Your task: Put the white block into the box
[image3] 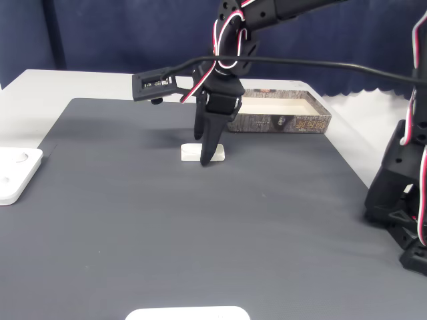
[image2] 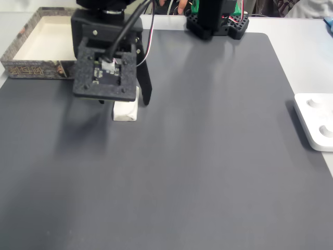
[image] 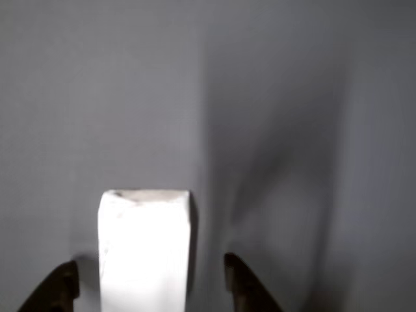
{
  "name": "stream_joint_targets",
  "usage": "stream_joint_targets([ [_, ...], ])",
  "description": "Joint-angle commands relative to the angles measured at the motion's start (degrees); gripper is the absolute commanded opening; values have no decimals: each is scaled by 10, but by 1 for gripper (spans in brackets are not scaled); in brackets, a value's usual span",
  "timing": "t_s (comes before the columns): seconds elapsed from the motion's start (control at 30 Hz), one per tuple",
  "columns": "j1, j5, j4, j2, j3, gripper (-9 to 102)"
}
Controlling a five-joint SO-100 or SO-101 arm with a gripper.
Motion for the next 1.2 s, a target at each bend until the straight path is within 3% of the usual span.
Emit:
stream_joint_targets([
  [0.0,2,-7,-8,4,-37,32],
  [1.17,-17,-74,4,3,-38,23],
])
